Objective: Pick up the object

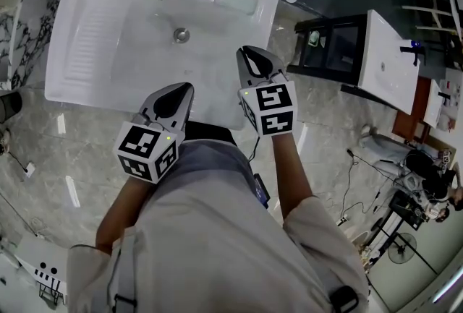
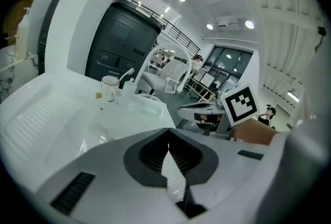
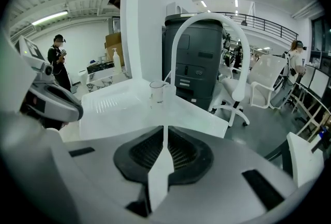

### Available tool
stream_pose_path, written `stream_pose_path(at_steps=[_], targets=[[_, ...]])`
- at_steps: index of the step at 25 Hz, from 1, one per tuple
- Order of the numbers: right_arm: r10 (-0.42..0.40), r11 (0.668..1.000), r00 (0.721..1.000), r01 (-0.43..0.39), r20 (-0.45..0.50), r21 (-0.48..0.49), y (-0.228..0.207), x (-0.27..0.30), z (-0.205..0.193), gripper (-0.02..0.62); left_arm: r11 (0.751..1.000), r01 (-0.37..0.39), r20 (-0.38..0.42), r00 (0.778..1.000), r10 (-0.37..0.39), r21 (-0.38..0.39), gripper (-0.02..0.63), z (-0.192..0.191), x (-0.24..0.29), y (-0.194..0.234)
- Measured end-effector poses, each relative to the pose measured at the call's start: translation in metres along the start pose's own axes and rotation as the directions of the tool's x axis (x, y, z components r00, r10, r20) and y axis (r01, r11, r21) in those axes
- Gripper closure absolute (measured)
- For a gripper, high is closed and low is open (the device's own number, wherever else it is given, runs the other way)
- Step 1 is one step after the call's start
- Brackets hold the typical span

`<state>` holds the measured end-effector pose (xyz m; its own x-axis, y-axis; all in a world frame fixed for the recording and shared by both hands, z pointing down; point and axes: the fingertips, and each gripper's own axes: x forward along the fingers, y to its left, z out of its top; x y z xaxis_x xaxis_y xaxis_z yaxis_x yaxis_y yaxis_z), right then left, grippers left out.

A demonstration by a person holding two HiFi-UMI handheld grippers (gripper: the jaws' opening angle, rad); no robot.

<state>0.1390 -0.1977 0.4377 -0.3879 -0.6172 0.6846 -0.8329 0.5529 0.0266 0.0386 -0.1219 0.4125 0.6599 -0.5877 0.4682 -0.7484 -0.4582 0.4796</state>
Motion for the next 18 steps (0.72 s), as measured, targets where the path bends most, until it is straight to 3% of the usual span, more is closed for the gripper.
stream_pose_path(at_steps=[18], targets=[[0.008, 0.995, 0.998, -0.014, -0.064, -0.094, -0.020, 0.040, -0.003, 0.581, 0.998, -0.046, -0.010, 0.999, 0.046, -0.035, 0.606, 0.000, 0.007, 0.010]])
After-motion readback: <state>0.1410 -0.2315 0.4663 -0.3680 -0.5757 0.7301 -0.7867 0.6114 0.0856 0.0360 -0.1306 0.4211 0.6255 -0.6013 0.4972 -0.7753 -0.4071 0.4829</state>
